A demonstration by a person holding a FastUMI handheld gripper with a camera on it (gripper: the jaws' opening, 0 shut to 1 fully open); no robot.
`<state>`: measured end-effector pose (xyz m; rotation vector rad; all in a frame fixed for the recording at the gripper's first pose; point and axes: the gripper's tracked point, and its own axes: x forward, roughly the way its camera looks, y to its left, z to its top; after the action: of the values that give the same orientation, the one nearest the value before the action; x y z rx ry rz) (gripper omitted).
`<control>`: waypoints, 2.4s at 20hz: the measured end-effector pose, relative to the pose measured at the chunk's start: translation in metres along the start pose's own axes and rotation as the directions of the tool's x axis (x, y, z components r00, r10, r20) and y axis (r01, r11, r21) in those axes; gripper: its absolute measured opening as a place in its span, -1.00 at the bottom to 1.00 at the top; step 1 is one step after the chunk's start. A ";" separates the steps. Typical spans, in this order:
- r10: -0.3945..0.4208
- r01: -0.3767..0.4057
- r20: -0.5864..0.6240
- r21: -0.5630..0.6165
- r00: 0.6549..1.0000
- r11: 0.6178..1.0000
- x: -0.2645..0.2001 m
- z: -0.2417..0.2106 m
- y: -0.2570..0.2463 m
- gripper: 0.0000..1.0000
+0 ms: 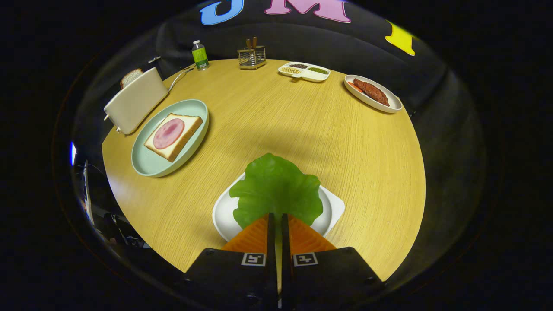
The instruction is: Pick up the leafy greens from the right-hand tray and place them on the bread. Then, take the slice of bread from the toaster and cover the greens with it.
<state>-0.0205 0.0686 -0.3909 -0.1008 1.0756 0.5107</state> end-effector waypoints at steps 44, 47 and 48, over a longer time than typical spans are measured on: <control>0.179 -0.122 0.378 -0.171 0.908 0.978 -0.039 0.225 0.230 0.76; 0.219 -0.101 0.480 -0.260 0.850 0.960 -0.082 0.266 0.252 0.75; 0.233 -0.102 0.510 -0.271 0.828 0.957 -0.095 0.280 0.262 0.76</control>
<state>0.0551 0.3561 -0.1308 -0.0618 0.4661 0.7733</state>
